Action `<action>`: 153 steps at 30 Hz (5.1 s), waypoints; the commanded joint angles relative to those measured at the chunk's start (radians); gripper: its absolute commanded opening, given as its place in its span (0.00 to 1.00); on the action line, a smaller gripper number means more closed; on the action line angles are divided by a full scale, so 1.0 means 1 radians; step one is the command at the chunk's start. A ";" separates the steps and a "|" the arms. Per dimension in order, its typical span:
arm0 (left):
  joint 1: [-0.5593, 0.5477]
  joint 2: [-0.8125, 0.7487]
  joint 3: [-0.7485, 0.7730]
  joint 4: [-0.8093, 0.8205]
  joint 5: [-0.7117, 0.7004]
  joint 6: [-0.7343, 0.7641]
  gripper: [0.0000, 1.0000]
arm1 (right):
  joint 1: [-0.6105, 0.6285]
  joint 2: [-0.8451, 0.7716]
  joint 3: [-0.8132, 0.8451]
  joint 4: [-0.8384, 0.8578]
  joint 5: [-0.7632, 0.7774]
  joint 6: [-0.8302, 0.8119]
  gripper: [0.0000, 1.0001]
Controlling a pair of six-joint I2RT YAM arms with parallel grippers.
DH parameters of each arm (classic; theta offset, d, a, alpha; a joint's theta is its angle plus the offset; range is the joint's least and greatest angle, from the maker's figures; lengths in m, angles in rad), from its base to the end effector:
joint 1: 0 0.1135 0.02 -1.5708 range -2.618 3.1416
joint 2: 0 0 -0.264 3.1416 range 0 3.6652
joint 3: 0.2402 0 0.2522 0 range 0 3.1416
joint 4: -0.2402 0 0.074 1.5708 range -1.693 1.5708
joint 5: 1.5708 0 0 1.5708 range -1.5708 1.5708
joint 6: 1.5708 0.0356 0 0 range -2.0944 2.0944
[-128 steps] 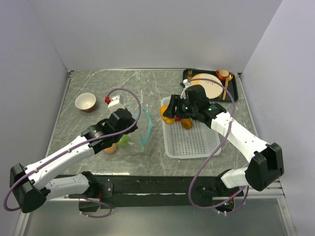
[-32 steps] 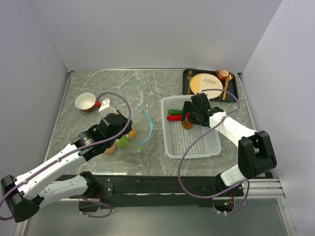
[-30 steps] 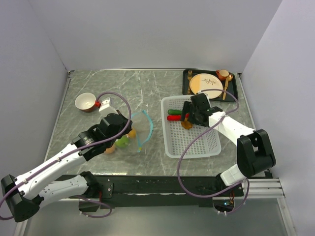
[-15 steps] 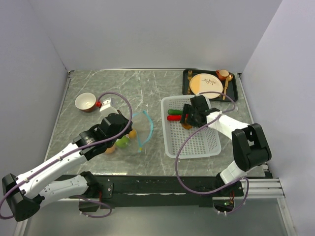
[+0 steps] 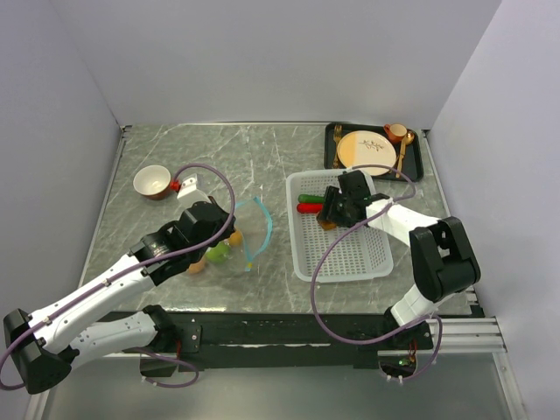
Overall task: Place the food in the zip-top bag and seal the zipper
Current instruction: Pick up the fake vegetable from the bin, then place the fake vegetable in the zipper food storage bag, then pick up the fake fruit from the bin.
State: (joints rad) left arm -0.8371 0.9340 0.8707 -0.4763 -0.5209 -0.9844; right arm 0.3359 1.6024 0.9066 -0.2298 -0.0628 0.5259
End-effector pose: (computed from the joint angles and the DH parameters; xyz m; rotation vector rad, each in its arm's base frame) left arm 0.1479 -0.1376 0.3163 -0.4621 2.0324 -0.5859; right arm 0.3020 0.1078 0.1789 0.2150 2.5386 0.4284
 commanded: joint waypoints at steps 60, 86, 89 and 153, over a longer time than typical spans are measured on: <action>0.003 -0.012 -0.007 0.015 -0.016 -0.011 0.04 | 0.006 -0.289 -0.002 0.092 -0.328 0.043 0.38; 0.003 0.011 0.004 0.038 0.002 -0.010 0.02 | 0.318 -0.072 0.258 0.072 -0.396 0.017 0.39; 0.003 0.003 -0.001 0.038 -0.005 -0.011 0.02 | 0.336 -0.035 0.290 0.073 -0.396 0.026 0.40; 0.004 -0.063 -0.041 0.018 -0.044 -0.039 0.04 | 0.134 -0.119 0.108 -0.162 0.431 0.166 1.00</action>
State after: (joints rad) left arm -0.8364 0.8719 0.8192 -0.4755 -0.5716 -1.0183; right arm 0.5037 1.5543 1.0843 -0.4660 0.3588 0.6239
